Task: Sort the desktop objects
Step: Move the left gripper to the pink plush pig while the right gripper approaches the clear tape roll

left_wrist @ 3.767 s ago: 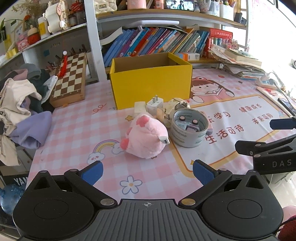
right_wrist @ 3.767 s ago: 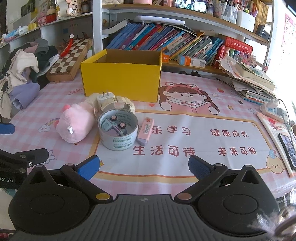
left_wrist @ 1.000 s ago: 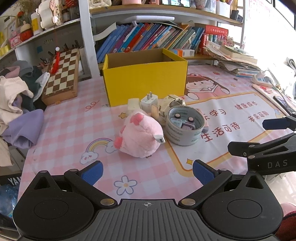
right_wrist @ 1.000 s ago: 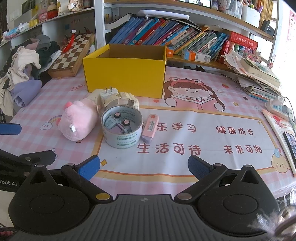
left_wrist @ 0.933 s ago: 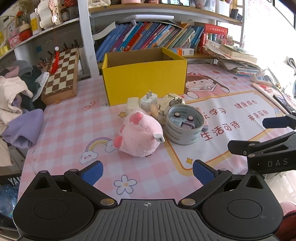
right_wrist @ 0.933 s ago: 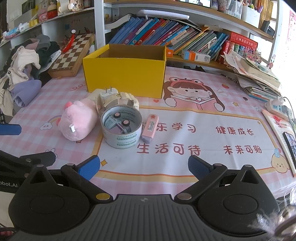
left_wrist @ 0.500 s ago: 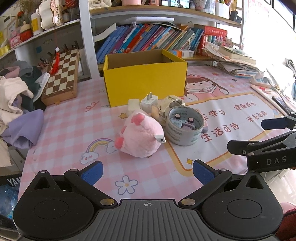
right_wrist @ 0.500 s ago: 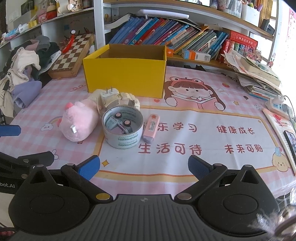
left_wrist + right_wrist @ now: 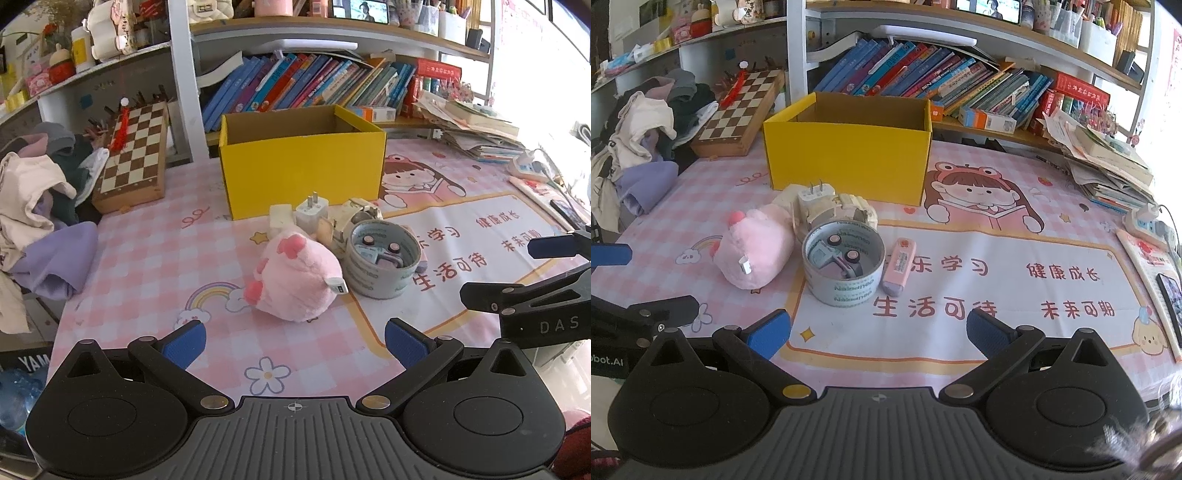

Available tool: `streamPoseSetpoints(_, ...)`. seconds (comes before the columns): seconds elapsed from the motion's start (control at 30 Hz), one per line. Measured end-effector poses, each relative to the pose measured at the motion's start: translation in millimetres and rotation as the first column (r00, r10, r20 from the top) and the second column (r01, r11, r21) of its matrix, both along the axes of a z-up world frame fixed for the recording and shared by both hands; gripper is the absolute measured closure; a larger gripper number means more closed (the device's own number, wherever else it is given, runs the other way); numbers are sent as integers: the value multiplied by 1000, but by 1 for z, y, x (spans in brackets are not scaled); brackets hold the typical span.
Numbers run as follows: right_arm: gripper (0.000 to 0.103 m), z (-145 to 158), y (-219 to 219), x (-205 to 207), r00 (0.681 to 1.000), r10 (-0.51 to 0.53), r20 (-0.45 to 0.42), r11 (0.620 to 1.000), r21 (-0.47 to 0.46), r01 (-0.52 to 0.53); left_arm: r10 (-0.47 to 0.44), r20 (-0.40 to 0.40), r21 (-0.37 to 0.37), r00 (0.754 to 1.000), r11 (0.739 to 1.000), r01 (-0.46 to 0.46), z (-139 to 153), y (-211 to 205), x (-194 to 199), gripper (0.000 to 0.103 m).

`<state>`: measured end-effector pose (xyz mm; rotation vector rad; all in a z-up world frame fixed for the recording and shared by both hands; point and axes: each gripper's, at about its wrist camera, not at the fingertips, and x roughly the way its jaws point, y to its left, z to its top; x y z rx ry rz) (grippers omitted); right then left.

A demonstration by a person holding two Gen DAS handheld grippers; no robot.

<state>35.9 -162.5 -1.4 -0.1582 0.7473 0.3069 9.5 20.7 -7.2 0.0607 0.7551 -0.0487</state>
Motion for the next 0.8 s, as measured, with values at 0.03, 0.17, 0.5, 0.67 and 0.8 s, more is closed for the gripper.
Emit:
streamPoseSetpoints(0.03, 0, 0, 0, 0, 1000, 1, 1, 1000, -1, -1, 1, 0, 0, 1000, 1000, -1, 0, 0, 0, 0)
streamPoseSetpoints(0.17, 0, 1, 2, 2, 1000, 4, 0, 1000, -5, -4, 0, 0, -4, 1000, 1000, 0, 0, 1, 1, 0)
streamPoseSetpoints(0.5, 2, 1, 2, 8, 1000, 10, -6, 1000, -16, -10, 9, -9, -22, 1000, 1000, -9, -2, 0, 7, 0)
streamPoseSetpoints(0.67, 15, 0, -2, 16, 1000, 12, -15, 1000, -14, -12, 13, -17, -24, 1000, 1000, -14, -4, -2, 15, 0)
streamPoseSetpoints(0.8, 33, -1, -2, 28, 999, 24, -24, 1000, -10, -25, 22, -23, -24, 999, 999, -23, -7, -3, 22, 0)
